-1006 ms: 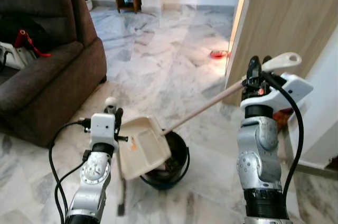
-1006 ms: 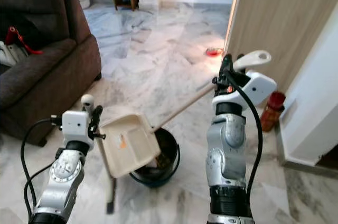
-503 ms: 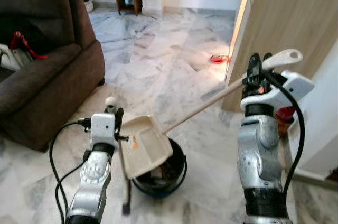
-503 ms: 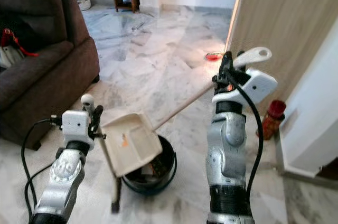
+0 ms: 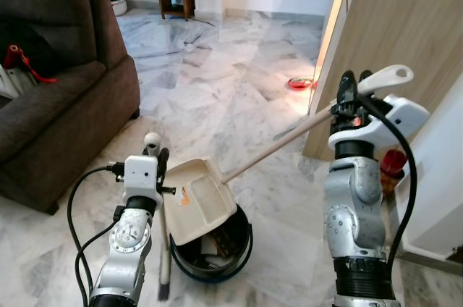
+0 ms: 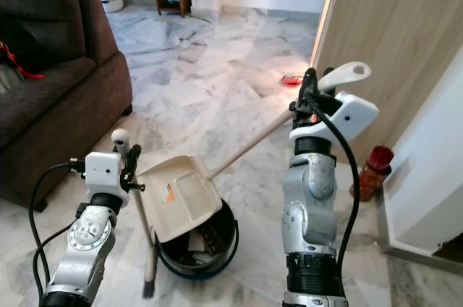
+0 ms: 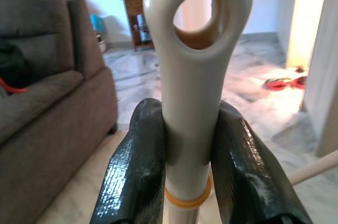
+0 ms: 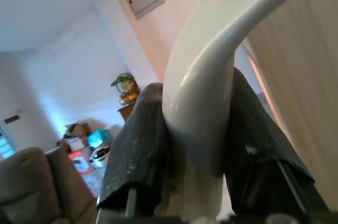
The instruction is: Sweep floor
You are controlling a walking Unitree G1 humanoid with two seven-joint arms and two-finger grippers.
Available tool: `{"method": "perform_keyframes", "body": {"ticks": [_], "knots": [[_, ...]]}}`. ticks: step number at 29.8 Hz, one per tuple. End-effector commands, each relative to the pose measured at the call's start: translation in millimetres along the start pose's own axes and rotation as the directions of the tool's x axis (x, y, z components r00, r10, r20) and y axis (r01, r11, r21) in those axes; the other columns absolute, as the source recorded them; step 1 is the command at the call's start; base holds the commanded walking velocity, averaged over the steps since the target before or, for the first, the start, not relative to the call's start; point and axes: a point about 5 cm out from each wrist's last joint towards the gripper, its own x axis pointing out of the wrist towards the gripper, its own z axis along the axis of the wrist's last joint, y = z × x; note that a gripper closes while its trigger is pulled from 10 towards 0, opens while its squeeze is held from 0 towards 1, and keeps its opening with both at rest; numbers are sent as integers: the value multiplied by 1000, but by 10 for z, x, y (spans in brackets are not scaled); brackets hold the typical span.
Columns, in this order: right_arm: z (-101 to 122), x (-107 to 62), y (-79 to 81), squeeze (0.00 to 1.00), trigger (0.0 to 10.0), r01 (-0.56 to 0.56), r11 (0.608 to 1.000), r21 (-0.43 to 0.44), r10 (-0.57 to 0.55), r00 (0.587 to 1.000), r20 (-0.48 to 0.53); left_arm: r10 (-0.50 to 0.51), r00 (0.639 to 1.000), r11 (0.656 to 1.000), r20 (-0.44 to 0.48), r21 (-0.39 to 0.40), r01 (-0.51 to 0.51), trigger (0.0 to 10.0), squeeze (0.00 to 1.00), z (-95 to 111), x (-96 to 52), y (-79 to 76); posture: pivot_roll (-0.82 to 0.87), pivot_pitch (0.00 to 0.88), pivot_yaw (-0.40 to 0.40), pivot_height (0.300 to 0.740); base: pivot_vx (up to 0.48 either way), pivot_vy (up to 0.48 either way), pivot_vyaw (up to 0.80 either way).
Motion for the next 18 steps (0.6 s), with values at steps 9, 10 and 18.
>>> {"method": "perform_keyframes", "body": {"ticks": [9,10,18], "knots": [[186,79,110,0,10000,-57,998,25,54,995,84,-30,997,999,74,-15,32,10000,0,137,50,-74,34,0,42,740,122,0,0],[190,81,123,0,10000,-67,998,20,65,994,85,-31,997,999,74,-15,32,10000,0,137,50,-74,34,0,42,740,0,0,0],[236,56,381,0,10000,-277,960,-43,280,953,112,-41,996,999,75,-18,42,10000,0,137,52,-94,28,0,45,740,0,0,0]]}}
